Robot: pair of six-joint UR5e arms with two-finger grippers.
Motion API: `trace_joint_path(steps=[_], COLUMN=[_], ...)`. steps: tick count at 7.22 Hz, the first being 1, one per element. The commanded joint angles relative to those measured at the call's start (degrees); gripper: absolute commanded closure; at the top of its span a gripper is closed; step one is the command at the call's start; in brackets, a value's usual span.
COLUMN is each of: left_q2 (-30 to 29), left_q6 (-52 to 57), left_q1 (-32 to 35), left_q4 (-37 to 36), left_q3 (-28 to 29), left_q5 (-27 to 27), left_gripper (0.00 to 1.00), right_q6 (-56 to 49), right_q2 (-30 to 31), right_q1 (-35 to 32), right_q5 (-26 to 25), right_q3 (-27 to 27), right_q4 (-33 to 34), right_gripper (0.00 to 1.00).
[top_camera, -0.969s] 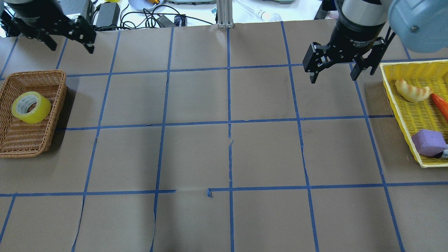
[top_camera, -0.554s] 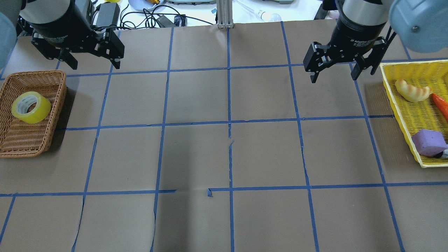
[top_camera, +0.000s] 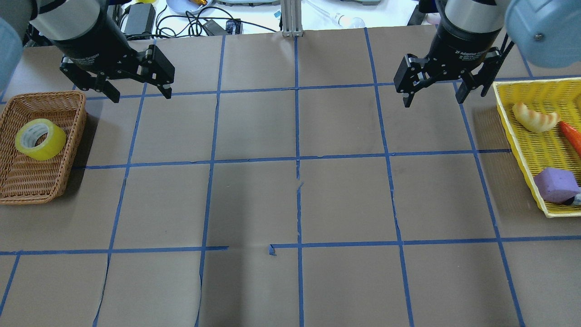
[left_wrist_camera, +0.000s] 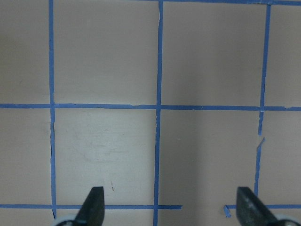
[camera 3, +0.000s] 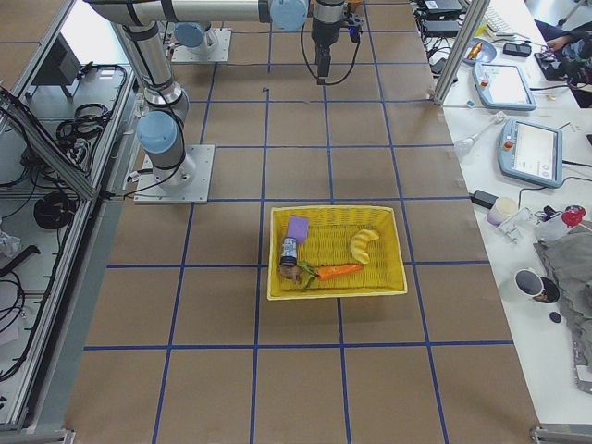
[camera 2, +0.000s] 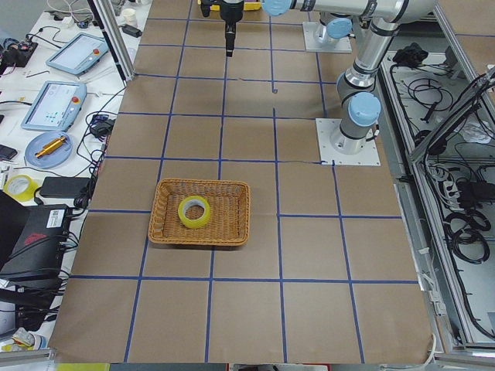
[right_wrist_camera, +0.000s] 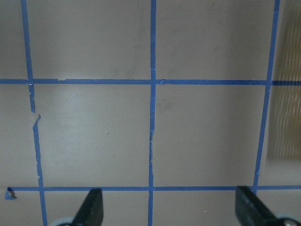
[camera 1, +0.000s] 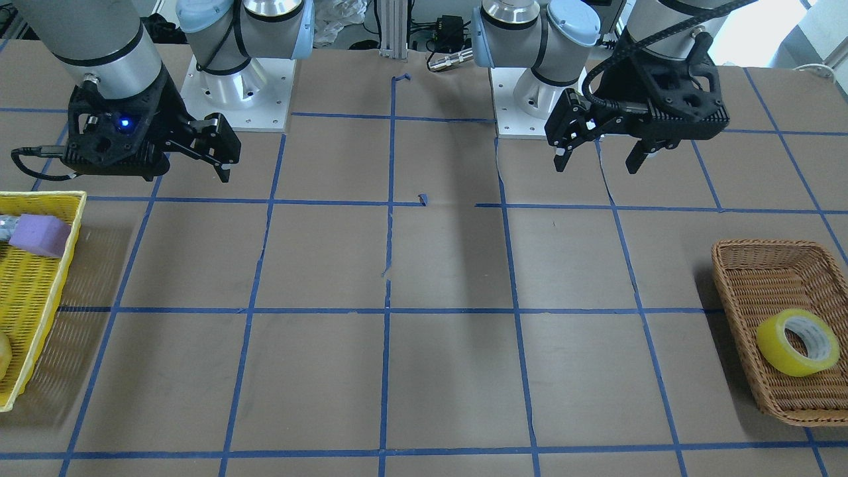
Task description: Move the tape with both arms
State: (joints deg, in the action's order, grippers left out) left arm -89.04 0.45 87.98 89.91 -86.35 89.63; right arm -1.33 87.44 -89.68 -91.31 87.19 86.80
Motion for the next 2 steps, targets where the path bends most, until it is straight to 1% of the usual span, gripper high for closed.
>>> trace_joint_path(steps=[1,2], left_q2=[0.27,0.19], left_q6=[-0.01,-0.01], left_q1=[-0.01,0.08], left_q4=[-0.34,-0.78], left_q3=[-0.21,0.04], left_q5=[2.65,2.56], left_gripper=[0.00,0.00], right_q6=[-0.08,-0.08], right_q2=[-0.25,-0.17], right_q1=[0.04,0.21], right_q5=[-0.01,-0.01], right_q3=[0.09,0.09], right_q4=[-0.05,0.38], right_gripper=[0.00,0.00])
